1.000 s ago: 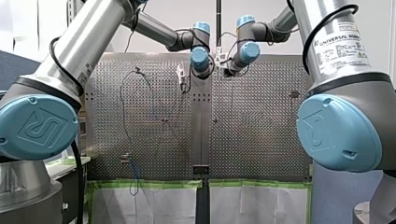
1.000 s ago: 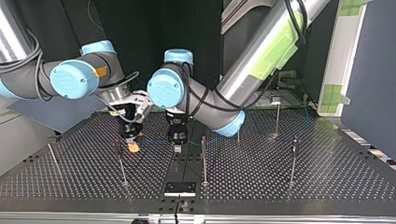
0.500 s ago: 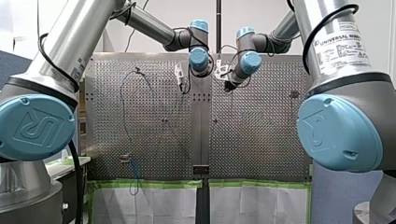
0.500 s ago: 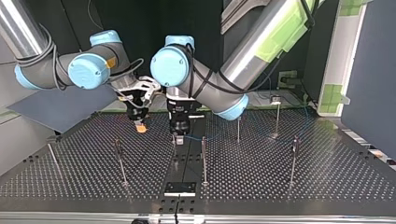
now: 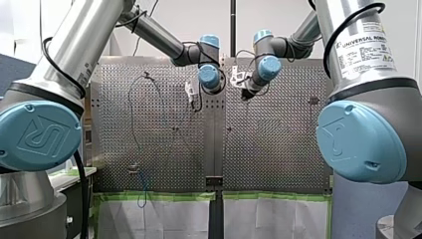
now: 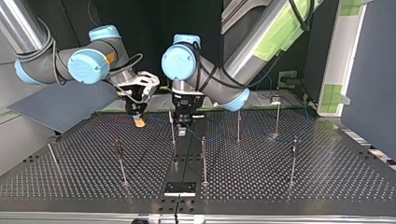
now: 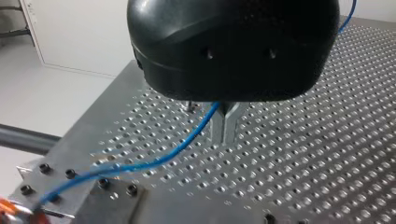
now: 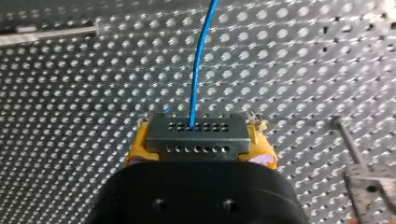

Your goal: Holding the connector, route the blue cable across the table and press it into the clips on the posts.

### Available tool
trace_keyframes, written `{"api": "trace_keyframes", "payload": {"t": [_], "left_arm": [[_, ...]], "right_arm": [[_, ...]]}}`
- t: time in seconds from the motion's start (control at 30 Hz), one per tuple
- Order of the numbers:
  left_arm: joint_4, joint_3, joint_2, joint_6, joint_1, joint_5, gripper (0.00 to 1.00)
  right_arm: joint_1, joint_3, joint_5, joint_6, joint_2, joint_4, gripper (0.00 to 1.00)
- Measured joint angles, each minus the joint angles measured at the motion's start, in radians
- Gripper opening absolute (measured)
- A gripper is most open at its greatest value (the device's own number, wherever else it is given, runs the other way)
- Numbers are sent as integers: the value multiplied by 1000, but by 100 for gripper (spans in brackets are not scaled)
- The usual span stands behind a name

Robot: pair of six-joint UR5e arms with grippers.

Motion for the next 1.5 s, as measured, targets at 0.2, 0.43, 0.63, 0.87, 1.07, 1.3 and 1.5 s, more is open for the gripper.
{"api": "trace_keyframes", "payload": {"t": [0.2,0.43,0.63,0.87,1.07,1.3,1.5], "left_arm": [[50,-50,-1,-1,15,19,100],[110,-110,-22,1,26,47,100],[157,-157,-64,1,19,49,100],[215,-215,-87,0,20,46,0],[267,-267,-88,-1,16,64,0],[329,-329,-90,-9,18,101,0],[383,-384,-100,-22,25,151,0]], "right_arm": [[-4,33,4,0,-2,-11,0],[3,72,4,12,-3,-60,0],[0,106,5,-10,-5,-85,0],[-7,162,5,-24,-7,-133,0],[-8,212,6,-33,-7,-152,0],[-8,277,7,-25,-7,-196,0],[-17,299,6,4,-3,-245,0]]}}
